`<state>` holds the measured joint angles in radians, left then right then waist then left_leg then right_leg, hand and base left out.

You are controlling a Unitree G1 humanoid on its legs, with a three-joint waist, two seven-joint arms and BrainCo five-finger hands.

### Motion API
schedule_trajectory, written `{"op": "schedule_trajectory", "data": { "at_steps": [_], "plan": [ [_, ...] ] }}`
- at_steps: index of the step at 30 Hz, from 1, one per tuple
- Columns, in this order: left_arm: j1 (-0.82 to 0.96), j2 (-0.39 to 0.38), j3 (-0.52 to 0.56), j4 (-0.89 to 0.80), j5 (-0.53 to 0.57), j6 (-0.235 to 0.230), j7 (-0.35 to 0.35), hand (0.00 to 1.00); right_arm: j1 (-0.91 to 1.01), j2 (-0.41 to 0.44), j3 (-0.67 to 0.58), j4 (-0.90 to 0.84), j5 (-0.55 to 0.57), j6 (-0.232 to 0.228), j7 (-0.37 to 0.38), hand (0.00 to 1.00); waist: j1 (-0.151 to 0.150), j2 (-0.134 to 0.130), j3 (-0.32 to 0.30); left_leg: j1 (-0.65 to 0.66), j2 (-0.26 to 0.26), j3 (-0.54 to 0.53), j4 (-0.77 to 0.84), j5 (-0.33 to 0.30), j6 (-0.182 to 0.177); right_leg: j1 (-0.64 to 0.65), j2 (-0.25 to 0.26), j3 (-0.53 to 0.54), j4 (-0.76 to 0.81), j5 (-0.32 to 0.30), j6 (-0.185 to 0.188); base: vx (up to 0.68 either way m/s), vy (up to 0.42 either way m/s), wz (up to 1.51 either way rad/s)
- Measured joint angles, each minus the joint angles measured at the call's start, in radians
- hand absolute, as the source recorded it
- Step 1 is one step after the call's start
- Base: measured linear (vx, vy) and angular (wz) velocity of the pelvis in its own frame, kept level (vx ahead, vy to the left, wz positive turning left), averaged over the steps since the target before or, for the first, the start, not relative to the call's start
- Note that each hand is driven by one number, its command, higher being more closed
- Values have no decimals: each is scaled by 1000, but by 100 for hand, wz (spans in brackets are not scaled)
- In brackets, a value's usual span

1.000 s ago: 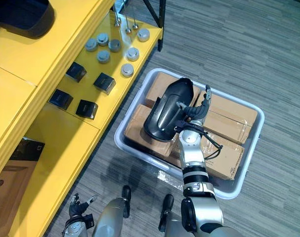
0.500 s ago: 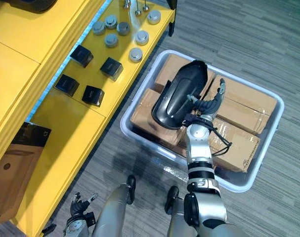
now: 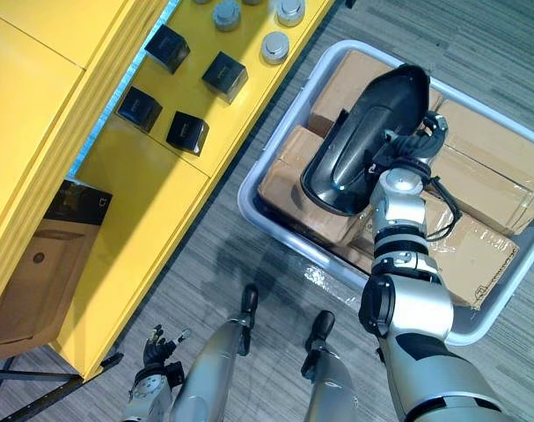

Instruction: Walk over and take plastic housings, then place them on the shelf

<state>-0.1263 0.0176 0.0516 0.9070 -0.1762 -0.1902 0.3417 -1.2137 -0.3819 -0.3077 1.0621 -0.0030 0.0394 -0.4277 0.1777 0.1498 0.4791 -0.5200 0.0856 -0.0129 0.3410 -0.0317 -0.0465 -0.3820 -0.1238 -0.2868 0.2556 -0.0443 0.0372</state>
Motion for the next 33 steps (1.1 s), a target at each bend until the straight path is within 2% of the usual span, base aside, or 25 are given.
{"op": "schedule_trajectory", "data": {
  "at_steps": [7, 13, 18, 23, 26, 27, 31, 33],
  "plan": [
    [-20, 0, -2, 27, -20, 10, 0, 0, -53, 55, 44, 109, -88, 55, 67, 100, 7, 2, -1, 27, 2, 9, -40, 34, 3, 28, 11, 4, -57, 37, -9, -46, -18, -3],
    [-19, 1, -4, 3, -41, 16, -9, 0, -113, 43, 31, 149, -203, 96, 90, 100, -4, 2, -1, 87, 0, 16, -108, 71, 1, 73, 16, 6, -103, 62, -11, -1, -13, -1],
    [-12, 1, -30, -111, -78, 13, -22, 0, -118, 23, 12, 144, -241, 100, 91, 100, -29, 1, -1, 147, 2, 20, -142, 83, -1, 132, 24, 6, -140, 76, -13, 9, -28, -2],
    [-11, -2, -46, -282, -81, -10, -24, 0, -119, 25, 18, 123, -266, 99, 84, 100, -56, 1, -1, 180, 10, 50, -150, 83, 0, 159, 33, 33, -170, 99, -12, -13, -4, -16],
    [-11, -1, -80, -330, -87, -22, -25, 0, -119, 23, 57, 113, -284, 98, 73, 100, -62, 0, -1, 202, 15, 70, -157, 82, 0, 170, 37, 52, -177, 105, -13, -24, 4, -17],
    [-11, -4, -85, -349, -87, -25, -26, 0, -119, 23, 79, 93, -287, 97, 71, 0, -66, 0, 0, 203, 17, 73, -158, 82, 0, 170, 39, 56, -180, 109, -14, -40, 3, -16],
    [-11, -4, -88, -373, -88, -31, -26, 0, -119, 34, 124, 82, -287, 92, 61, 0, -79, -3, 1, 202, 23, 82, -162, 82, -1, 168, 48, 64, -192, 118, -14, -33, -3, -9],
    [-12, -4, -86, -376, -98, -34, -22, 0, -107, 85, 135, 42, -286, 90, 59, 0, -83, -12, 2, 198, 30, 103, -163, 82, -1, 153, 53, 86, -196, 126, -15, -14, 5, -25]
  ]
}}
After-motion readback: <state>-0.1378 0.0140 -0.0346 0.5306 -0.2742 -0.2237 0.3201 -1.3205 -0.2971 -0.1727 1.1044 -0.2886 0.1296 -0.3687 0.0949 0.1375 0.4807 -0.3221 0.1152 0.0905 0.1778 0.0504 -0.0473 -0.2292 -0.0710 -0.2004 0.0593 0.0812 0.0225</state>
